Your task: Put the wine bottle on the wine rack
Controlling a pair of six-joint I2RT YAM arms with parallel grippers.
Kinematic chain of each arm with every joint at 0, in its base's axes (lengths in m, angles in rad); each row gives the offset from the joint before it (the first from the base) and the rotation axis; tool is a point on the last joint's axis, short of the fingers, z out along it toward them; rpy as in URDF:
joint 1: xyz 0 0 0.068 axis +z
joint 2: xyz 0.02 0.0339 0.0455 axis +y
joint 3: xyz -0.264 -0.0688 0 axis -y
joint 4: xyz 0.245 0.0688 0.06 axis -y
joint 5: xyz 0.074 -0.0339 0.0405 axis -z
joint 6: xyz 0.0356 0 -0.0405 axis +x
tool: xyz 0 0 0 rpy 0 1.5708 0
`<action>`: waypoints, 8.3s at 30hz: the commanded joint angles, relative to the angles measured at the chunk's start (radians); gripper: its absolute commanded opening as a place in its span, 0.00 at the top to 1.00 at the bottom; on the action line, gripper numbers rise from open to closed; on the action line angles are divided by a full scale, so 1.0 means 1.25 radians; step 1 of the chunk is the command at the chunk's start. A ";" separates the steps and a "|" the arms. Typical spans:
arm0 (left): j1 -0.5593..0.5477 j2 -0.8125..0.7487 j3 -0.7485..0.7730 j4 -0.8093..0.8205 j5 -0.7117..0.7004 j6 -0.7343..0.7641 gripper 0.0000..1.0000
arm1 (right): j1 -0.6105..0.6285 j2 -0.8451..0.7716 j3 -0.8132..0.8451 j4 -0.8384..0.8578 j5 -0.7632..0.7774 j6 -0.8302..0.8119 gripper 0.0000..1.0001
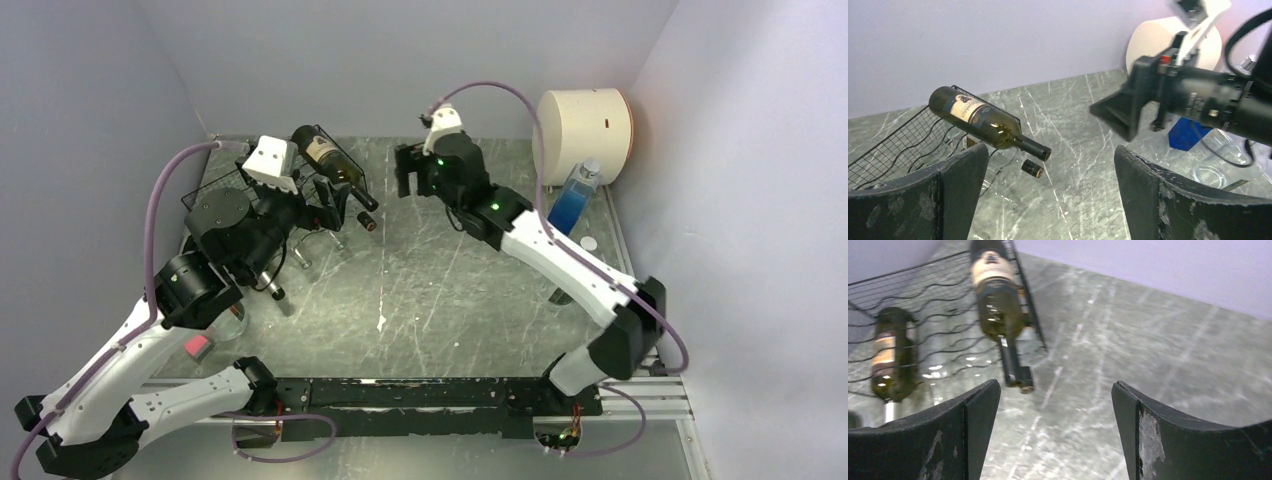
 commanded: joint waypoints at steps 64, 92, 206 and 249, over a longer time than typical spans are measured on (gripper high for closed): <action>0.003 0.055 -0.051 0.071 0.101 -0.010 0.01 | -0.577 -0.229 -0.280 -0.098 0.144 0.023 0.31; 0.001 0.279 -0.474 0.694 0.476 -0.032 0.01 | -0.454 -0.374 -0.344 -0.015 -0.593 0.061 0.63; -0.031 0.359 -0.095 0.503 0.512 1.469 0.93 | -0.248 -0.369 -0.132 -0.482 -0.529 -0.179 0.13; 0.022 0.379 0.065 0.285 0.584 1.232 0.93 | -0.203 -0.381 -0.224 -0.380 -0.443 -0.082 0.40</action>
